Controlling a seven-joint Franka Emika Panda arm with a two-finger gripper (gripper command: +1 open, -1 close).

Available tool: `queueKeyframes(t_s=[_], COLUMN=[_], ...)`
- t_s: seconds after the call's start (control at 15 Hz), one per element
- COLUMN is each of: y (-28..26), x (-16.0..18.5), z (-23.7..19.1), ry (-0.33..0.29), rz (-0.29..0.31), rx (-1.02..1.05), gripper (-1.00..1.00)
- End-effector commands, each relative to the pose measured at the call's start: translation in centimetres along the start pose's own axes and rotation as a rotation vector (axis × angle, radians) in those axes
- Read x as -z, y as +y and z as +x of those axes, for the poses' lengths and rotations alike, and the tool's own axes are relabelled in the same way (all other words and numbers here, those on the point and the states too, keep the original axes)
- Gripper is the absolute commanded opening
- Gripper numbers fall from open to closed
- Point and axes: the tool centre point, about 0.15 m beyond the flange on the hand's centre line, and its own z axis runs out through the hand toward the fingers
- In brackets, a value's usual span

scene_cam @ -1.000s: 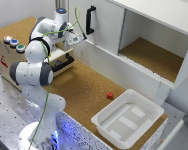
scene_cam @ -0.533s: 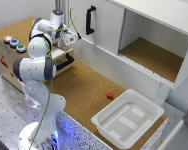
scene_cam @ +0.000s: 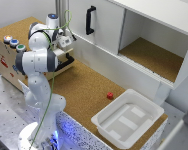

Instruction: Pick up the yellow block

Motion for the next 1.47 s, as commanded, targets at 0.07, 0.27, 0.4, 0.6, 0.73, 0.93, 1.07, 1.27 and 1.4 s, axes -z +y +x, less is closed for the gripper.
queueKeyframes(t_s=[0.07, 0.27, 0.4, 0.6, 0.73, 0.93, 1.07, 1.27, 1.4], y=[1.6, 1.8, 2.1, 2.3, 2.3, 2.3, 2.4, 3.1, 3.9], x=[-3.3, -3.5, -3.9, -4.5, -4.5, -3.9, -2.9, 0.4, 2.4], z=[2.2, 2.1, 2.0, 2.1, 2.2, 2.3, 1.8, 0.2, -1.2], ry=[-0.107, -0.109, -0.126, -0.137, -0.139, -0.128, -0.117, -0.091, -0.084], rz=[0.030, 0.023, 0.027, 0.036, 0.036, 0.027, 0.009, -0.057, -0.102], rx=[0.010, 0.008, 0.005, 0.011, 0.013, 0.010, -0.013, -0.074, -0.117], gripper=[1.00, -1.00, -1.00, -1.00, -1.00, -1.00, -1.00, -1.00, -1.00])
